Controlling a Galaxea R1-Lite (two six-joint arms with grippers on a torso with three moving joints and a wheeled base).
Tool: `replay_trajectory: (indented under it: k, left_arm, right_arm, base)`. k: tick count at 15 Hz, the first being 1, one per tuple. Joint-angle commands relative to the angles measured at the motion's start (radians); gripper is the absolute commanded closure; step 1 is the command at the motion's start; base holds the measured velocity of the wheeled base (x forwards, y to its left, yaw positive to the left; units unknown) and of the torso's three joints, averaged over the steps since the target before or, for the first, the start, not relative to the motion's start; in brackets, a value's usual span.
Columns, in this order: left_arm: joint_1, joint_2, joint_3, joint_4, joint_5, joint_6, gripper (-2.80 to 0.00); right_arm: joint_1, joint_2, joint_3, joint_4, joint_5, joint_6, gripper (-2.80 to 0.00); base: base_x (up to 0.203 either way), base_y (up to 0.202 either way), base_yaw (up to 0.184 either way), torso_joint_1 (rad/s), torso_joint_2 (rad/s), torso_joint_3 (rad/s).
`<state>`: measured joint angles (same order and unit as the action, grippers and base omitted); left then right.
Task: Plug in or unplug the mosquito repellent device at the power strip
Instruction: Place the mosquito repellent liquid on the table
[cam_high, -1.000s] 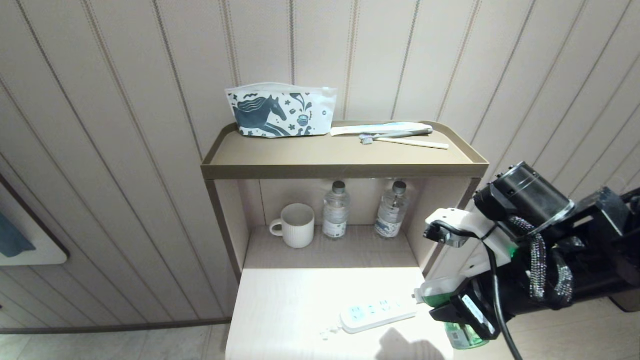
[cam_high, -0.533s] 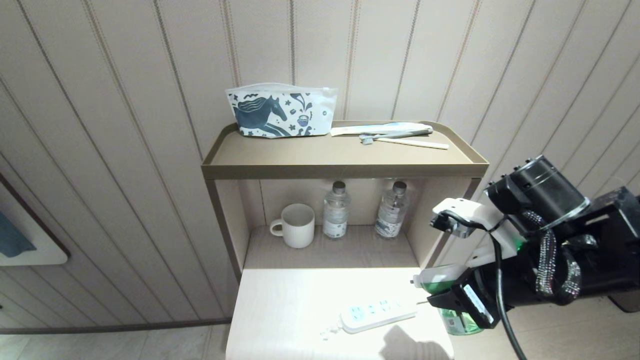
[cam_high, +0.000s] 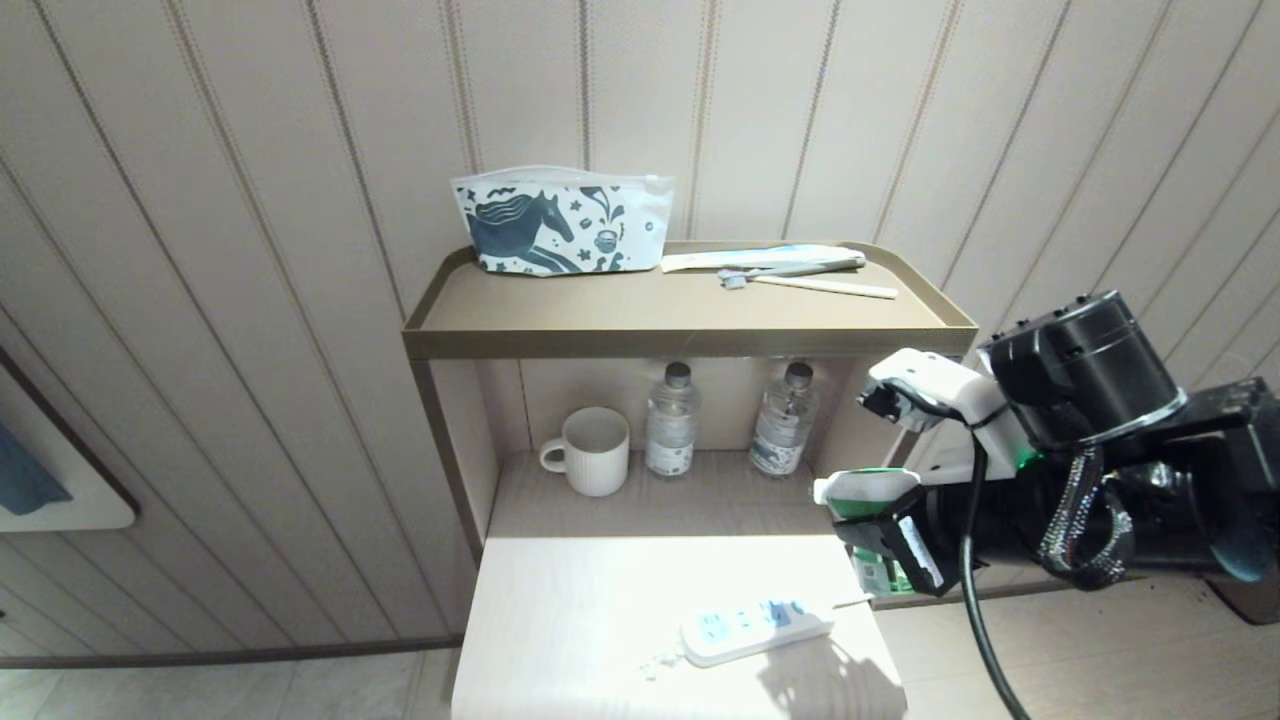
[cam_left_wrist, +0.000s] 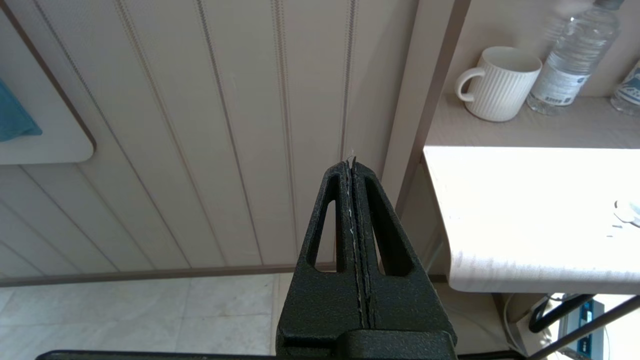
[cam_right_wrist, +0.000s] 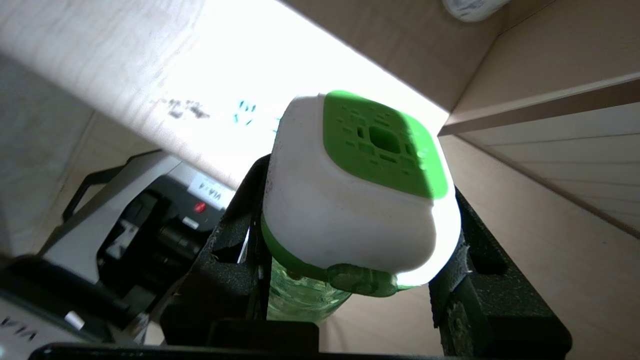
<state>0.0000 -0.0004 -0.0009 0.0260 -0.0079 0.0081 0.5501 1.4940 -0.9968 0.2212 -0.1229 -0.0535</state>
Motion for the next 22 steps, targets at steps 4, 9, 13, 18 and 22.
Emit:
replay_trajectory:
  k: [4,9,13,18,22]
  left_arm:
    - [0.000,0.002,-0.002,0.002,0.000,0.000,0.00]
    - [0.000,0.002,0.001,0.002,0.000,0.000,0.00]
    - [0.000,0.002,0.001,0.002,0.000,0.000,0.00]
    - [0.000,0.002,-0.002,0.002,0.000,0.000,0.00]
    - [0.000,0.002,0.001,0.002,0.000,0.000,0.00]
  right_arm:
    - [0.014,-0.026,-0.012,-0.006,-0.054,-0.028,0.00]
    - [0.016,-0.026,-0.039,-0.005,-0.049,-0.037,0.00]
    - [0.019,-0.024,-0.060,-0.005,-0.050,-0.034,0.00]
    - [0.051,-0.022,-0.071,-0.005,-0.058,-0.034,0.00]
    - [0.050,-0.035,-0.060,-0.005,-0.060,-0.034,0.00]
  base:
    - [0.000,0.000,0.000,0.000,0.00,0.000]
    - [0.000,0.000,0.000,0.000,0.00,0.000]
    - [0.000,0.000,0.000,0.000,0.00,0.000]
    - [0.000,0.000,0.000,0.000,0.00,0.000]
    - [0.000,0.000,0.000,0.000,0.00,0.000]
